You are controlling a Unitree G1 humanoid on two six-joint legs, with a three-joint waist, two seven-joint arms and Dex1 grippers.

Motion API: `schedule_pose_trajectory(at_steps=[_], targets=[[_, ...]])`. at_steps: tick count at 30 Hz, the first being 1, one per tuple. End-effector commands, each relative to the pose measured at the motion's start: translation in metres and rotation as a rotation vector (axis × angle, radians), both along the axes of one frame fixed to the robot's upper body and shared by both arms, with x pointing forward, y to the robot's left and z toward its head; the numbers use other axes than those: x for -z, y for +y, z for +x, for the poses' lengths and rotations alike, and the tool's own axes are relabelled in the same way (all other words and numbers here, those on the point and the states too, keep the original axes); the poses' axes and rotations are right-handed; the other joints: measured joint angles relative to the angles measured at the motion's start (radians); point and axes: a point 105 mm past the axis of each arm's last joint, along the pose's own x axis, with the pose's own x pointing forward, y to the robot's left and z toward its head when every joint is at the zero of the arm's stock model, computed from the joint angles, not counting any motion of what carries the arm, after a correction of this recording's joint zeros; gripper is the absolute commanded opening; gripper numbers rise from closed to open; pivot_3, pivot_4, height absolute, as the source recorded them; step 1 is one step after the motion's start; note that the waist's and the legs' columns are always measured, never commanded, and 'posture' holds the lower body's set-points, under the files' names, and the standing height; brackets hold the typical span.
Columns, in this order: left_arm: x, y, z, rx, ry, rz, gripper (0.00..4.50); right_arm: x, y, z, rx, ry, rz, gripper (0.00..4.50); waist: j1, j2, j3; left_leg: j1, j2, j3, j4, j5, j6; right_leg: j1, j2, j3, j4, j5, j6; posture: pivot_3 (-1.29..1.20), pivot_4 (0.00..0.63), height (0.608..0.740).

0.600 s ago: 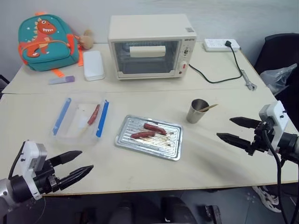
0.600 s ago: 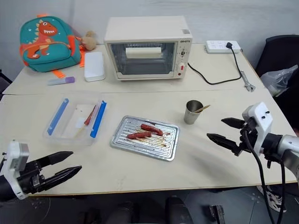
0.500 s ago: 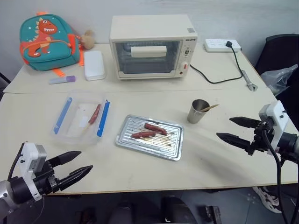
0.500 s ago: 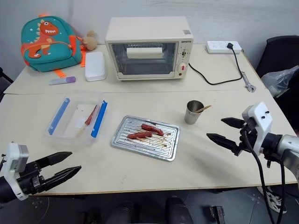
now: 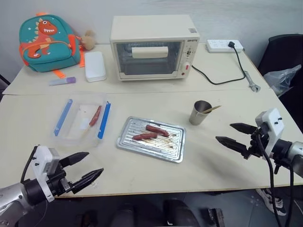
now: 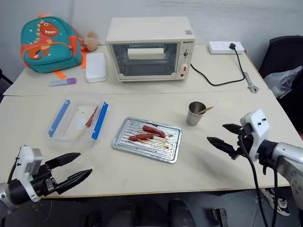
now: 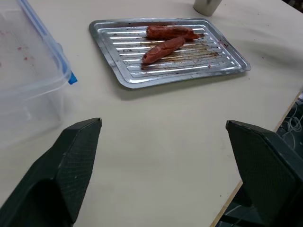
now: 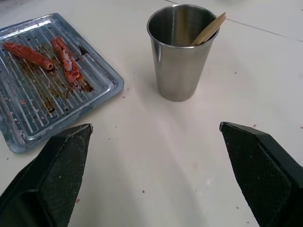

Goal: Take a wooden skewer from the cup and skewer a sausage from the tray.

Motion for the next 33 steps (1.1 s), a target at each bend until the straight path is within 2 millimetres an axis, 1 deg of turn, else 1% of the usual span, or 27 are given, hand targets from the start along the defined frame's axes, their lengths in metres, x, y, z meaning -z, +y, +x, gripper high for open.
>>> schedule_pose_trajectory(at_steps=[1,4,6,8,11,14,18,21,25,28,33], targets=[[-0.007,-0.022,0.001,0.091,-0.046,-0.029,4.47,-0.011,0.007,0.005,0.055,-0.079,0.054,4.5,0.0,0.0,0.0,0.0,0.0,0.0,0.0,0.0,0.0,0.0,0.0,0.0,0.0,0.0,0.0,0.0,0.15,0.74],[-0.017,-0.042,0.015,0.167,-0.074,-0.128,4.47,-0.022,0.014,0.015,0.1,-0.125,0.202,4.5,0.001,0.0,0.0,0.0,0.0,0.0,0.001,0.0,-0.001,0.0,0.0,0.0,0.001,0.0,0.0,0.0,0.15,0.74],[-0.022,-0.053,0.023,0.218,-0.093,-0.159,4.47,-0.025,0.02,0.018,0.102,-0.137,0.225,4.5,0.001,0.0,0.0,0.0,0.0,0.0,0.002,0.0,-0.001,0.0,0.0,0.0,0.002,0.0,0.001,0.0,0.15,0.74],[-0.026,-0.058,0.028,0.242,-0.098,-0.175,4.47,-0.025,0.023,0.021,0.109,-0.136,0.233,4.5,0.0,0.0,-0.001,0.0,0.0,0.0,0.002,0.001,-0.002,0.0,0.0,0.0,0.002,0.0,0.001,0.0,0.15,0.74],[-0.04,-0.061,0.039,0.274,-0.116,-0.222,4.47,-0.025,0.026,0.026,0.118,-0.138,0.236,4.5,-0.001,0.0,-0.001,-0.001,0.0,0.0,0.001,0.002,-0.004,0.0,0.001,0.0,0.004,0.0,0.001,0.0,0.15,0.74],[-0.044,-0.068,0.046,0.344,-0.135,-0.186,4.47,-0.024,0.027,0.03,0.122,-0.137,0.248,4.5,-0.002,0.001,-0.001,0.0,0.0,0.0,0.002,0.002,-0.004,0.0,0.001,0.0,0.005,0.0,0.001,0.0,0.15,0.74],[-0.052,-0.084,0.06,0.449,-0.168,-0.153,4.47,-0.022,0.043,0.033,0.071,-0.126,0.266,4.5,-0.001,0.0,-0.001,0.0,0.0,0.0,0.002,0.002,-0.004,0.0,0.001,0.0,0.005,0.0,0.001,0.0,0.15,0.74],[-0.055,-0.094,0.063,0.498,-0.179,-0.144,4.47,-0.024,0.049,0.036,0.056,-0.134,0.276,4.5,-0.001,0.001,-0.001,-0.001,0.0,0.0,0.002,0.002,-0.004,0.0,0.001,0.0,0.005,0.0,0.001,0.0,0.15,0.74],[-0.053,-0.102,0.065,0.547,-0.18,-0.121,4.47,-0.023,0.053,0.041,0.046,-0.136,0.274,4.5,-0.002,0.001,-0.001,-0.001,0.0,0.0,0.002,0.002,-0.004,-0.001,0.001,0.0,0.005,0.001,0.001,0.0,0.15,0.74],[-0.053,-0.105,0.064,0.57,-0.184,-0.107,4.47,-0.023,0.052,0.043,0.055,-0.14,0.256,4.5,-0.002,0.001,-0.001,-0.001,0.0,0.0,0.002,0.002,-0.004,-0.001,0.001,0.0,0.005,0.001,0.001,0.0,0.15,0.74],[-0.058,-0.105,0.066,0.578,-0.197,-0.094,4.47,-0.028,0.047,0.041,0.061,-0.15,0.256,4.5,-0.001,0.001,-0.001,-0.002,0.0,0.0,0.002,0.002,-0.004,-0.001,0.001,0.0,0.005,0.001,0.001,0.0,0.15,0.74]])
